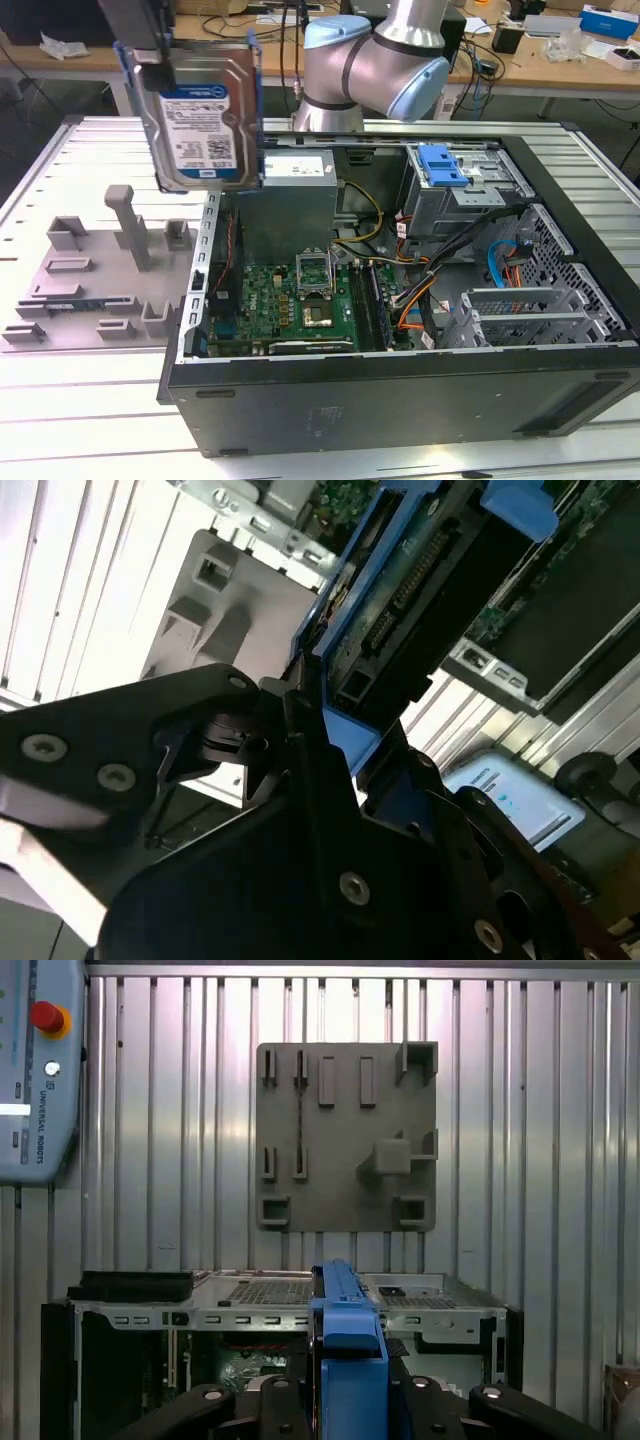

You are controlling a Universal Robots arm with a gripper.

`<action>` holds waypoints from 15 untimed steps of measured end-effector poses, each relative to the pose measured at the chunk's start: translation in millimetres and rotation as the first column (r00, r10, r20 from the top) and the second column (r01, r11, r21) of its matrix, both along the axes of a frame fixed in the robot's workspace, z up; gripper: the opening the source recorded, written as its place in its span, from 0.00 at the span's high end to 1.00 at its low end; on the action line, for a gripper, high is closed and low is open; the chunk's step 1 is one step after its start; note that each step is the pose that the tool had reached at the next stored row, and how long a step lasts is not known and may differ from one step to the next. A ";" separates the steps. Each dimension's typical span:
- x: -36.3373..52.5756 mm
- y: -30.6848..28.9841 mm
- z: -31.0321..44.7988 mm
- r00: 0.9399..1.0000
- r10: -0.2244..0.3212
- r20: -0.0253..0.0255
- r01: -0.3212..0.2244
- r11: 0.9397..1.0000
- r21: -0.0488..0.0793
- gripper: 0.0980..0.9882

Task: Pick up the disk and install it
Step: 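Pick up the disk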

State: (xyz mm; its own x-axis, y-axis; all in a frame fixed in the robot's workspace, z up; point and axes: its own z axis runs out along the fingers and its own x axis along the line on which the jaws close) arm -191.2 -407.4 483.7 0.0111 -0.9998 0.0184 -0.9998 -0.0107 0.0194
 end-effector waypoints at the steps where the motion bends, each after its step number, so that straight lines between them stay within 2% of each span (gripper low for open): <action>1: 4.6 -1.9 0.0 1.000 0.000 0.000 0.000 1.000 0.000 0.70; 7: 36.0 -15.5 0.0 1.000 0.000 0.000 0.000 1.000 0.000 0.70; 8: 45.0 -19.5 0.0 1.000 0.000 0.000 0.000 1.000 0.000 0.70; 11: 62.3 -27.2 0.0 1.000 0.000 0.000 0.000 1.000 0.000 0.70; 15: 92.1 -40.8 0.0 1.000 0.000 0.000 0.000 1.000 0.000 0.70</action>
State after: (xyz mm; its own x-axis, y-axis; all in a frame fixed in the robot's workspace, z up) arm -99.0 -448.3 483.7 0.0112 -0.9998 0.0184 -0.9998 -0.0109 0.0193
